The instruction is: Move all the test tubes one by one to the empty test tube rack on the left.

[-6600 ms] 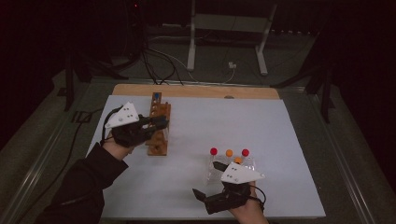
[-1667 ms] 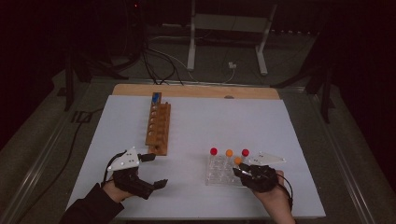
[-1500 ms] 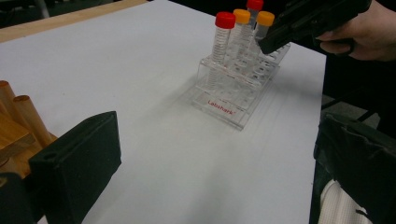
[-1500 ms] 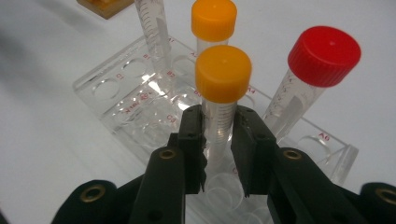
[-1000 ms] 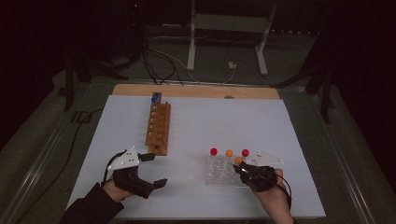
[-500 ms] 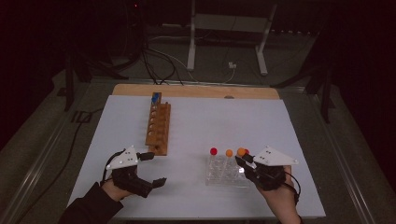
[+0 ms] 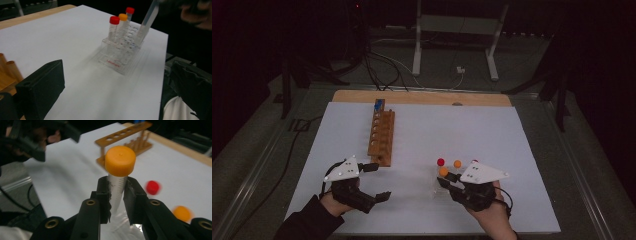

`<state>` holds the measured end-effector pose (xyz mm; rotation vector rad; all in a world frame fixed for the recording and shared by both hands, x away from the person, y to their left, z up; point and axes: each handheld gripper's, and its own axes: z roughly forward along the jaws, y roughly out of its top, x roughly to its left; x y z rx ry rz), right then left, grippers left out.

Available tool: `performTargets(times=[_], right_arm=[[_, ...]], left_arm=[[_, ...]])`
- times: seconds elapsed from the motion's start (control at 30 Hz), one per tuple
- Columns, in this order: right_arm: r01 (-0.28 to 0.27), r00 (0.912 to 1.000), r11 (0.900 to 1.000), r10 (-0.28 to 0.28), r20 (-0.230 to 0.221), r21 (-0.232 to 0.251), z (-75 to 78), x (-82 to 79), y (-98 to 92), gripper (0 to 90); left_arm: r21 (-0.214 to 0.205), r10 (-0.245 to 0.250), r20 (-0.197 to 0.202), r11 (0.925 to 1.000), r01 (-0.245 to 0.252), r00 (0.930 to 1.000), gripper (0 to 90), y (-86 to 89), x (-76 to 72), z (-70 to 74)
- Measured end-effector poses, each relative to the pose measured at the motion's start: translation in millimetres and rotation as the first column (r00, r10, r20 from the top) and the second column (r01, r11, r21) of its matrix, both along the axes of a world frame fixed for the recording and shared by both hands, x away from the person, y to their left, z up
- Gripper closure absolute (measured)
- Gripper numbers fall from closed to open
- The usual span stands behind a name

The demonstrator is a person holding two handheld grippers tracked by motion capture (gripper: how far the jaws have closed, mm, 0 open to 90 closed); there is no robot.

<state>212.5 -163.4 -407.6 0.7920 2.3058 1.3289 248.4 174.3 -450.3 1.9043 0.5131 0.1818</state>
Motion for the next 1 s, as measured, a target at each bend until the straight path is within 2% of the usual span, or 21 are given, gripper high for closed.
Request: performTargets(times=[0.07,0.2,0.37,0.5,0.73,0.8,1.0], right_arm=[[-0.030,0.9994,0.9996,0.030,-0.016,0.000,-5.4,-0.4,8.3,75.2],[-0.073,0.9972,0.9966,0.072,-0.017,-0.038,-15.7,-2.4,25.9,75.2],[-0.113,0.9927,0.9913,0.109,-0.051,-0.068,-30.3,0.8,43.3,75.2],[-0.133,0.9893,0.9872,0.126,-0.073,-0.088,-38.7,2.6,53.5,75.2],[-0.153,0.9850,0.9826,0.143,-0.096,-0.105,-45.4,3.6,62.6,75.2],[-0.154,0.9844,0.9825,0.144,-0.102,-0.104,-45.7,3.5,63.5,75.2],[-0.163,0.9823,0.9812,0.152,-0.109,-0.103,-46.7,2.8,65.9,75.2]], left_arm=[[-0.002,-0.011,0.000,0.9999,0.011,0.9999,1.6,-2.5,-1.1,1.3],[-0.013,-0.037,0.003,0.9992,0.037,0.9993,1.7,-7.2,-4.2,4.7],[-0.005,-0.068,0.017,0.9977,0.068,0.9976,4.0,-15.0,-8.9,7.6],[-0.014,-0.091,0.016,0.9957,0.091,0.9957,6.7,-21.7,-11.4,7.7],[-0.009,-0.110,0.033,0.9938,0.111,0.9933,18.6,-35.8,-13.8,6.1],[-0.012,-0.123,0.029,0.9922,0.124,0.9919,24.1,-39.2,-13.6,4.3],[-0.003,-0.122,0.042,0.9925,0.122,0.9917,39.4,-47.0,-12.3,0.5]])
